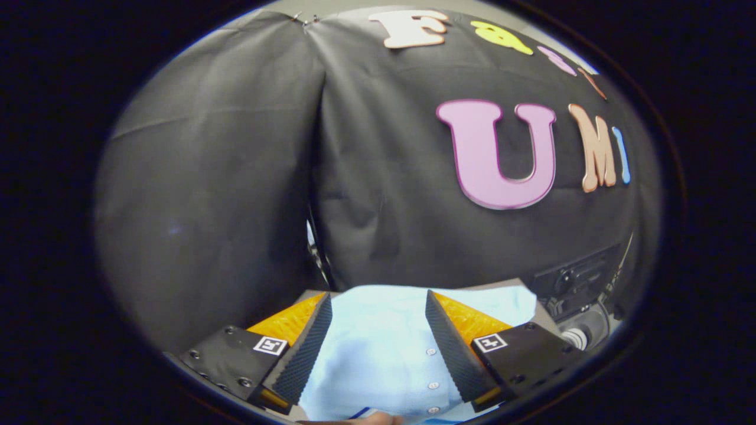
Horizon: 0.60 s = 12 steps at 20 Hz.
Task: Put the clothes into the washing machine and then close the washing machine lid.
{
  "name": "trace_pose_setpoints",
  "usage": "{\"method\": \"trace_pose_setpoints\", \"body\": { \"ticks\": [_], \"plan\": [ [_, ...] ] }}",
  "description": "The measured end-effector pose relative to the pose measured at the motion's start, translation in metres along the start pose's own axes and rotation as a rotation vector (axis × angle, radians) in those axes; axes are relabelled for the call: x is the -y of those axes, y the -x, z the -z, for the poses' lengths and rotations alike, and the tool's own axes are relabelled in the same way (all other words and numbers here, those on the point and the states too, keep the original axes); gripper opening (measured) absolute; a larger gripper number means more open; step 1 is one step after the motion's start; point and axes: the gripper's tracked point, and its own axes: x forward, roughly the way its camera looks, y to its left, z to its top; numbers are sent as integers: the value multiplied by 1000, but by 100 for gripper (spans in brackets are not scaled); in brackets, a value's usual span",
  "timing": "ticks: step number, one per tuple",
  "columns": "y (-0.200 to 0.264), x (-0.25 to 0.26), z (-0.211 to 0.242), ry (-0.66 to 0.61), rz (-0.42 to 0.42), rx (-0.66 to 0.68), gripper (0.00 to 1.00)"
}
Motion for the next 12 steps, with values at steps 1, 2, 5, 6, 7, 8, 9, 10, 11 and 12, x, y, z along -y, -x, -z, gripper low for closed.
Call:
{"method": "trace_pose_setpoints", "body": {
  "ticks": [1, 2, 5, 6, 7, 8, 9, 10, 11, 12],
  "plan": [
    [-4, 2, 6, -2, 17, -61, 99],
    [-5, 5, 15, -3, 52, -95, 99],
    [-17, 10, 46, 5, 83, -273, 98],
    [-17, 10, 42, 40, 98, -261, 98],
    [-23, 12, 44, 62, 104, -280, 98],
    [-23, 13, 42, 62, 110, -279, 98],
    [-24, 11, 44, 54, 115, -280, 98],
    [-22, 11, 44, 54, 117, -277, 98],
    [-22, 11, 43, 54, 119, -277, 99],
    [-23, 13, 45, 52, 131, -279, 99]
  ]
}}
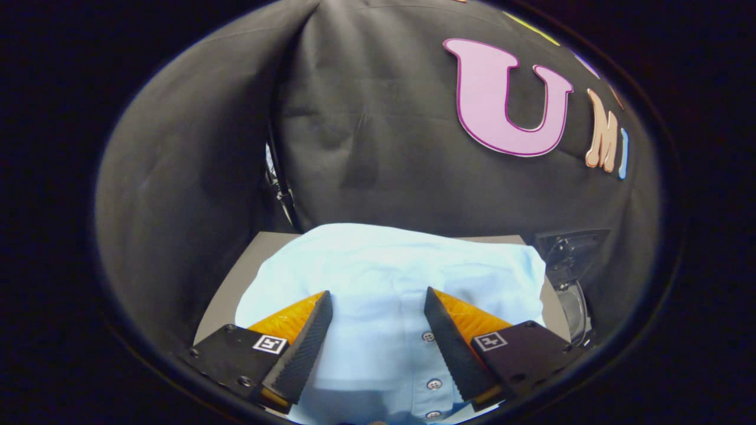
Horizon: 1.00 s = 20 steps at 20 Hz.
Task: Put the clothes into the washing machine and then close the washing machine lid.
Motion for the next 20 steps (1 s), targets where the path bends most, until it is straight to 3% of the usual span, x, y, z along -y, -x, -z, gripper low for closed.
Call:
{"method": "trace_pose_setpoints", "body": {
  "ticks": [3, 10, 17, 19, 20],
  "plan": [
    [1, 7, 1, -4, 43, -11, 94],
    [3, 9, 1, 43, 43, -4, 75],
    [-7, 12, 7, 60, 49, -2, 77],
    [8, 12, 7, 88, 44, -8, 49],
    [9, 12, 9, 95, 47, -13, 49]
  ]
}}
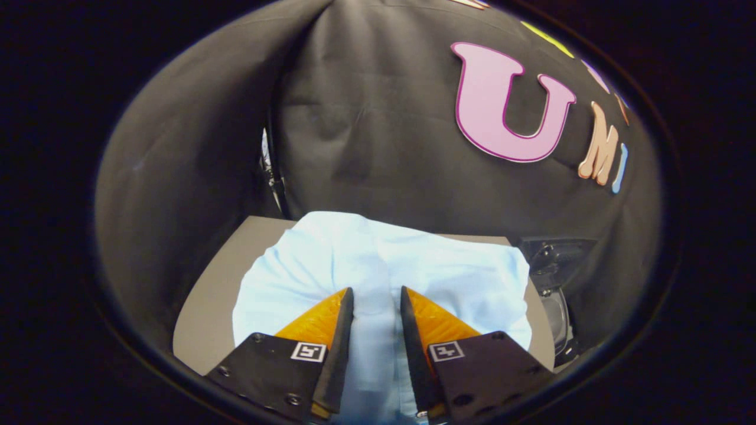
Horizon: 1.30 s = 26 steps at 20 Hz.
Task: Put the clothes into the washing machine and then close the washing machine lid.
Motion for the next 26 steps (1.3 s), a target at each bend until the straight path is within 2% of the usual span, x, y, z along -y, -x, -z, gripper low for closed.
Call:
{"method": "trace_pose_setpoints", "body": {
  "ticks": [2, 4, 6, 7, 10, 15, 20, 26],
  "plan": [
    [5, 3, 0, -1, 30, 0, 49],
    [5, 8, 4, 65, 31, 8, 9],
    [13, 5, 6, 68, 30, 19, 9],
    [18, 6, 7, 64, 30, 17, 1],
    [28, 13, 9, 12, 22, 65, 1],
    [48, 27, 0, -113, 4, 218, 1],
    [97, 70, -29, -120, 77, 389, 0],
    [159, 136, -47, -130, 182, 531, 0]
  ]
}}
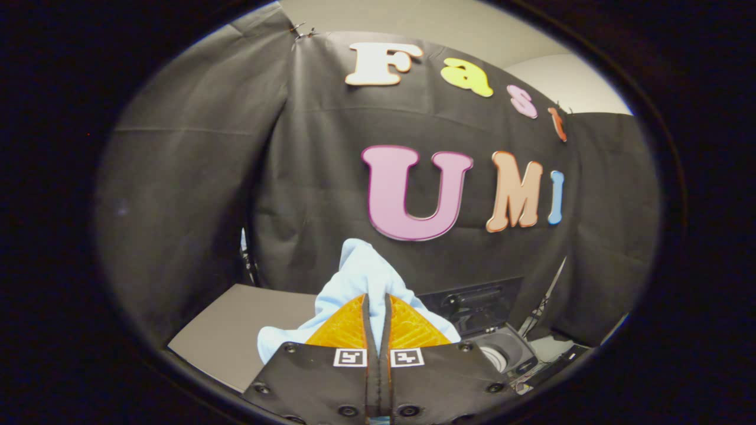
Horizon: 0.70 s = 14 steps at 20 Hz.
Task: Put the clothes into the washing machine and then close the washing machine lid.
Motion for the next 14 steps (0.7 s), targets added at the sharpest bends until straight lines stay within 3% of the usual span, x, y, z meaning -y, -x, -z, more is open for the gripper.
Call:
{"method": "trace_pose_setpoints", "body": {
  "ticks": [6, 14],
  "plan": [
    [26, 59, -42, 40, 62, 129, 0],
    [21, 135, -26, 30, 139, 161, 0]
  ]
}}
